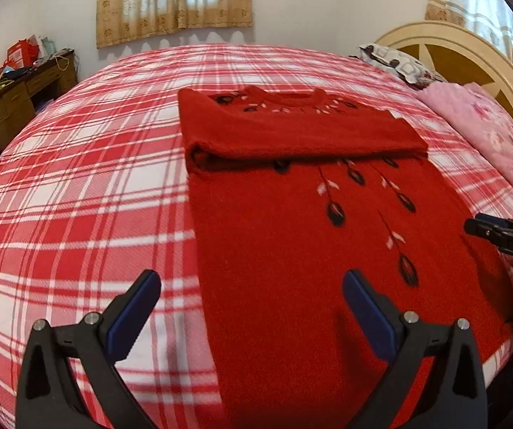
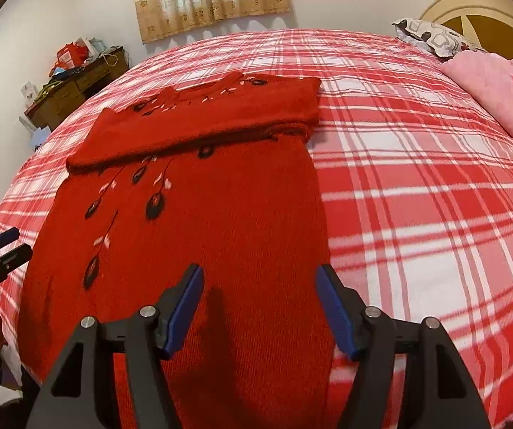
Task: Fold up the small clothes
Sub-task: 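Bring the left tool to the sweater hem and close on it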
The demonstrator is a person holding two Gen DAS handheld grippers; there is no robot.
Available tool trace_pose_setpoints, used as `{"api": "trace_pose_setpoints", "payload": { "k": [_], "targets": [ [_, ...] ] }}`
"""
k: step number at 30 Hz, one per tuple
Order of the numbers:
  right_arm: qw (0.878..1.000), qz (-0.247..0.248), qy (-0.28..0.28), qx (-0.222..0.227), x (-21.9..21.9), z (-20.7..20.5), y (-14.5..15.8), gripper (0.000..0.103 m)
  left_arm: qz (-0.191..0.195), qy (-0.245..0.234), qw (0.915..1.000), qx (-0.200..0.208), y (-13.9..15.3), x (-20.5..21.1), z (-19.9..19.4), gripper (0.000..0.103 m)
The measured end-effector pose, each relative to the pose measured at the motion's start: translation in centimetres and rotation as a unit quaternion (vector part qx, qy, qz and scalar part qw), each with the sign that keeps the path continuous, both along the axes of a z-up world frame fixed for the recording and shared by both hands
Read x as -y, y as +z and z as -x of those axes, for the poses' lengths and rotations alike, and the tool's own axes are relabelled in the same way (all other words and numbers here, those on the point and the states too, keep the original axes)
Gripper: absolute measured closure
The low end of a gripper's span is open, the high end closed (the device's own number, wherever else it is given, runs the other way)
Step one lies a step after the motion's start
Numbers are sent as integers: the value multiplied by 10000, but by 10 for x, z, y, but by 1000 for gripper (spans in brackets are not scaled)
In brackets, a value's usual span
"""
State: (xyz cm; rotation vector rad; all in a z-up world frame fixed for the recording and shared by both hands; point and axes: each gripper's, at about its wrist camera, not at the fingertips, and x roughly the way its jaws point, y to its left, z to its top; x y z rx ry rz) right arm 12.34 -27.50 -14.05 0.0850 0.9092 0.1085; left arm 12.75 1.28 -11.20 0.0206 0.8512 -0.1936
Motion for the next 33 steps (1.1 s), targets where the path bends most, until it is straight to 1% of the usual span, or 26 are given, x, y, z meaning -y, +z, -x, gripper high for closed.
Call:
{"api": "trace_pose_setpoints", "payload": {
  "k": [5, 9, 13, 16, 19, 21, 22, 24, 25, 27, 28, 29, 33],
  "targets": [
    [9999, 52, 90, -54, -7, 20, -2, 36, -22, -31, 10000, -50, -3, 0, 13, 0],
    [9990, 367, 241, -29, -19, 37, -5, 36, -22, -11, 9999, -147, -9, -5, 26, 0],
    [9980, 539, 326, -27, -27, 48, -6, 36, -17, -55, 9998, -203, -14, -6, 40, 0],
    [9979, 550, 337, 3, -29, 56, -7, 36, 97, -108, 9995, -264, -15, -7, 47, 0],
    [9976, 597, 338, 69, -29, 63, -9, 35, 280, -217, 9985, -405, -16, -7, 54, 6],
    [9975, 615, 327, 120, -30, 67, -10, 35, 324, -264, 9979, -502, -18, -8, 58, 15],
    [9975, 612, 317, 144, -30, 68, -10, 35, 389, -285, 9971, -584, -20, -9, 60, 18],
    [9976, 586, 296, 200, -29, 71, -11, 35, 466, -308, 9960, -703, -23, -10, 65, 31],
    [9975, 599, 298, 230, -29, 73, -12, 35, 515, -299, 9952, -779, -25, -12, 69, 34],
    [9970, 653, 316, 271, -31, 74, -12, 34, 596, -257, 9939, -886, -28, -14, 78, 35],
    [9969, 664, 319, 285, -31, 74, -13, 34, 695, -262, 9924, -978, -30, -16, 84, 35],
    [9968, 667, 330, 303, -32, 74, -13, 32, 728, -264, 9917, -1028, -32, -17, 88, 35],
    [9963, 711, 345, 345, -34, 76, -14, 30, 698, -278, 9909, -1120, -33, -20, 102, 35]
  ]
}}
